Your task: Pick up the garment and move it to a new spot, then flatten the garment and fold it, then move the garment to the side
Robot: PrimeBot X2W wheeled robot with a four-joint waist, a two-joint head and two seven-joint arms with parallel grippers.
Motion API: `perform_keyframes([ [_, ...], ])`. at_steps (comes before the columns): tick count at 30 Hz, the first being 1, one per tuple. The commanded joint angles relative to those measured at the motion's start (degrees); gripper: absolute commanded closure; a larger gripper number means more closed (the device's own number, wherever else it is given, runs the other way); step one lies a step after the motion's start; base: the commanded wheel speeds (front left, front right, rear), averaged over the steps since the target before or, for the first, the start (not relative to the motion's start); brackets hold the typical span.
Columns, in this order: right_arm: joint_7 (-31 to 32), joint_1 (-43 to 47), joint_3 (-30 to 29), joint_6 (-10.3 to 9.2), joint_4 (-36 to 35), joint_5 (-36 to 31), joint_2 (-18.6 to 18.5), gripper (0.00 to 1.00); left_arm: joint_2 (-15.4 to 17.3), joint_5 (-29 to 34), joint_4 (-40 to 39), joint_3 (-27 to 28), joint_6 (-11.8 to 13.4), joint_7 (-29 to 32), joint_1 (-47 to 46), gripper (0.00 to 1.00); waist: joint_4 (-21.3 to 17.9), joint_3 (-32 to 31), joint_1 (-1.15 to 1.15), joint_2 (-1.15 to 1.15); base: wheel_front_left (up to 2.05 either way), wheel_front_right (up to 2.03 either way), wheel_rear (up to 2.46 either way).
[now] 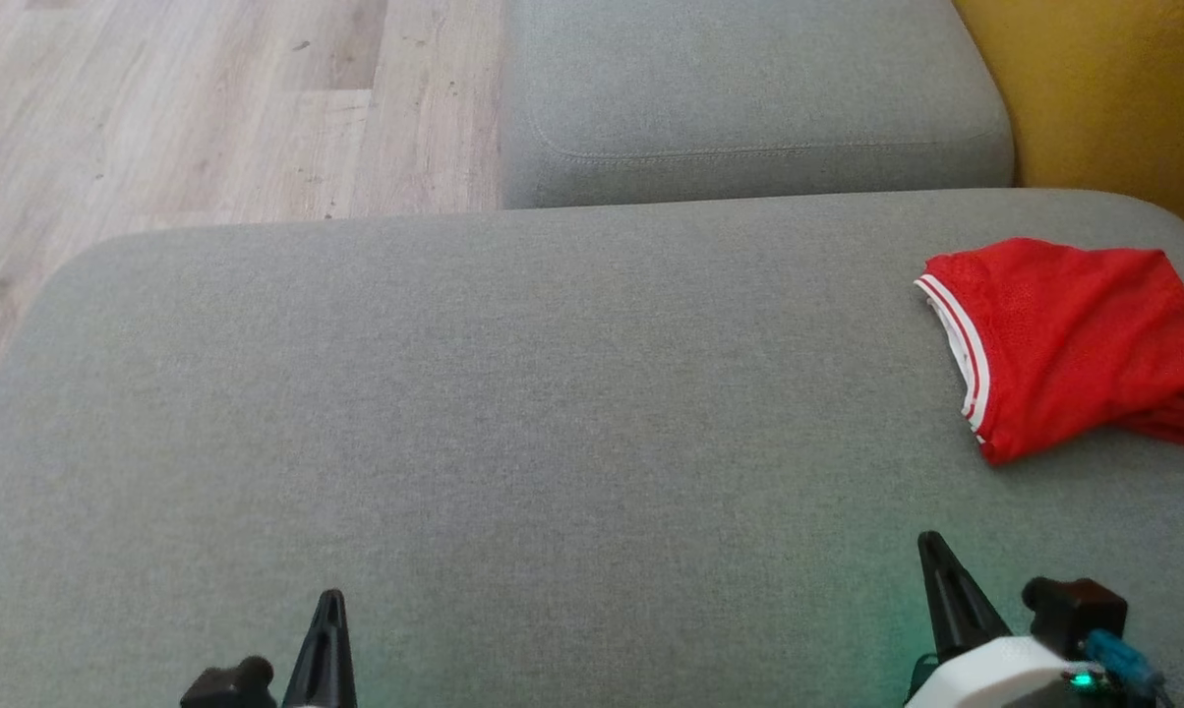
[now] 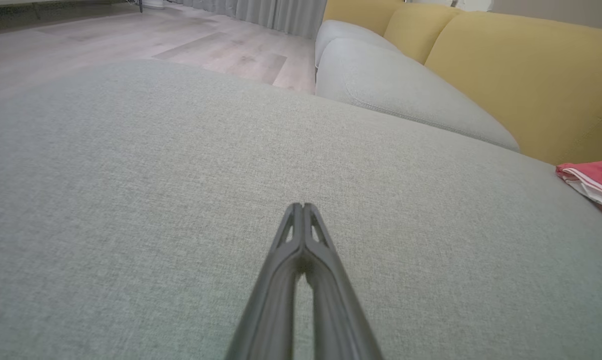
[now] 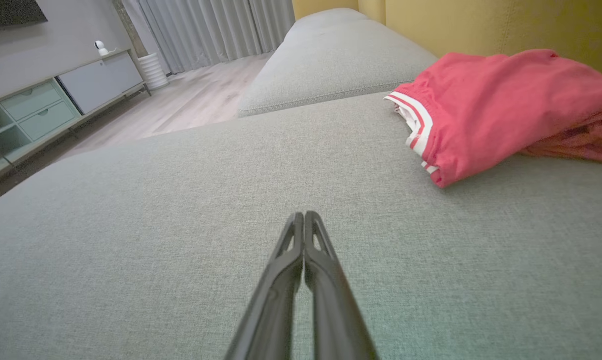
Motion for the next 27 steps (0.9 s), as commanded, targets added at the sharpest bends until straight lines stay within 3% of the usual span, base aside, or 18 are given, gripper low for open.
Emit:
perform_keyframes([
  [1, 0.12, -2.3, -0.29, 0.03, -2.01, 1.44, -0.08, 1.0, -0.07, -0.98, -1.82, 1.09, -0.45, 0.32, -2.68, 1.0, -0.01, 0.04, 0.0, 0.0, 0.0, 0.0, 0.0],
  [27, 2.28, -4.53, -1.96, 0.11, -2.26, 18.11, -0.38, 1.0, -1.78, -12.81, -2.14, 6.91, -3.78, 4.08, -4.54, 1.0, -0.41, 0.93, 0.0, 0.0, 0.0, 0.0, 0.0],
])
